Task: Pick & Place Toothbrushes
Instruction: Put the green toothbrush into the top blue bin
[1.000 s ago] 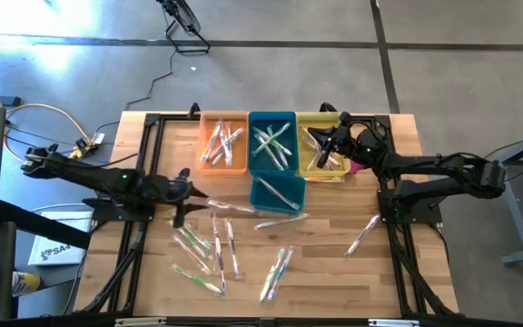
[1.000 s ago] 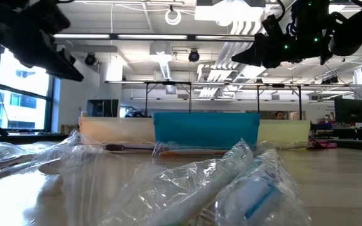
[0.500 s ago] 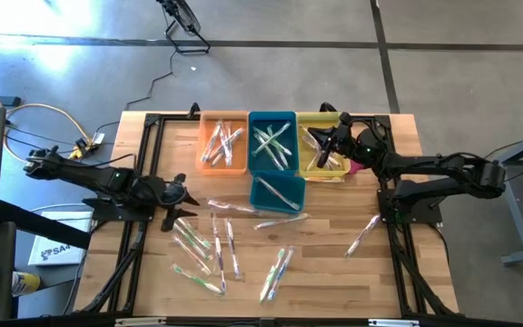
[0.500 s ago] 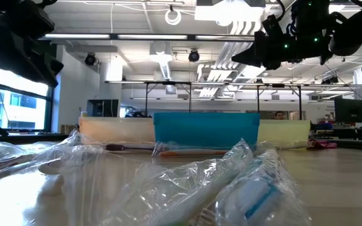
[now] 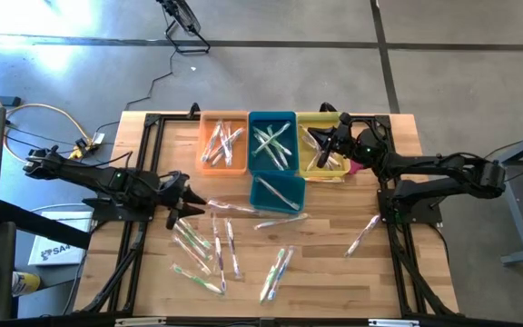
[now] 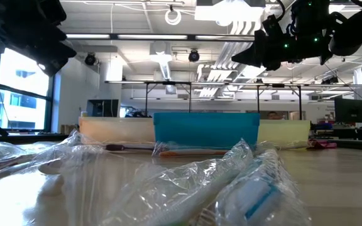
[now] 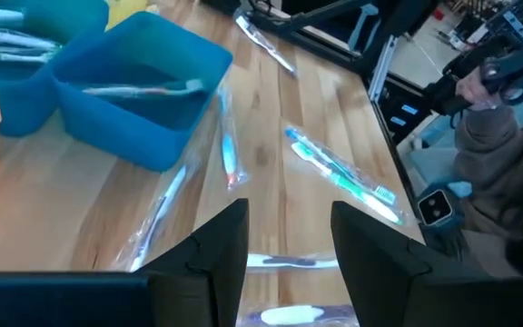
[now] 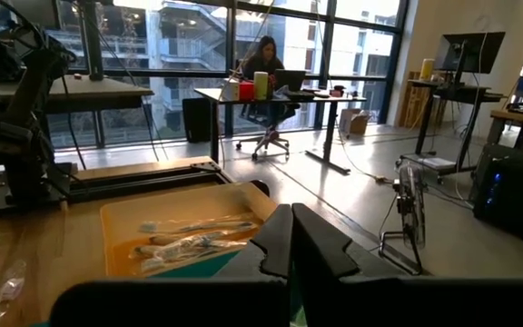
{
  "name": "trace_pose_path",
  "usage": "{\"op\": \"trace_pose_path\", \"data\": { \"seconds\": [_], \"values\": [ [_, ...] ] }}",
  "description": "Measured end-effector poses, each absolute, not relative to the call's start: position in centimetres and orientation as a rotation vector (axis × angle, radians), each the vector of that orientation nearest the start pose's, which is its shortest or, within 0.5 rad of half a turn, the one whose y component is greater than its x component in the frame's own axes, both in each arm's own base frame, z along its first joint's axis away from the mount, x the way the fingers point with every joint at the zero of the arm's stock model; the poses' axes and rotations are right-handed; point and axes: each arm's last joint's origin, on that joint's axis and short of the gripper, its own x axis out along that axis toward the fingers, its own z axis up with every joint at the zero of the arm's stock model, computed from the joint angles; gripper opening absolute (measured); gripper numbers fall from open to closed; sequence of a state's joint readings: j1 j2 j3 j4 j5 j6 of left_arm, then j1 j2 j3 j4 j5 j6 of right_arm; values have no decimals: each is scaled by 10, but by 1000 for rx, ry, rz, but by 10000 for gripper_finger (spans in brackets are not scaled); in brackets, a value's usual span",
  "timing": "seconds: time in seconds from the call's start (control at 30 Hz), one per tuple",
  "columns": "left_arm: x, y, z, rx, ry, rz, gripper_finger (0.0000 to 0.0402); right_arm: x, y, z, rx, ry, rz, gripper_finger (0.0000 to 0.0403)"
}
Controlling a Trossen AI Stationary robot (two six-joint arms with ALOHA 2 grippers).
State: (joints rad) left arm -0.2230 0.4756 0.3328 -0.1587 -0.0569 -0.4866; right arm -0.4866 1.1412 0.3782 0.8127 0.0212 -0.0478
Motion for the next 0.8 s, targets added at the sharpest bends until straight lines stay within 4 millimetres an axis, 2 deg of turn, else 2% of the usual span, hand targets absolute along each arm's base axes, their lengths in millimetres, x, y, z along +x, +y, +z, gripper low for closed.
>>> {"op": "trace_pose_path", "data": {
  "seconds": [0.17,0.37,0.5,0.57,0.8],
  "values": [
    [126,-27,220,-477,334,-80,155,200,-104,222,-74,-35,-439,2],
    [126,-26,221,-653,325,-33,155,201,-102,223,-92,-39,-350,2],
    [127,-26,222,-730,311,-16,155,200,-101,228,-115,-85,-349,2],
    [127,-26,223,-823,306,-2,155,200,-101,231,-124,-113,-349,2],
    [130,-26,220,-1328,324,101,155,199,-99,240,-162,-213,-303,2]
  ]
}}
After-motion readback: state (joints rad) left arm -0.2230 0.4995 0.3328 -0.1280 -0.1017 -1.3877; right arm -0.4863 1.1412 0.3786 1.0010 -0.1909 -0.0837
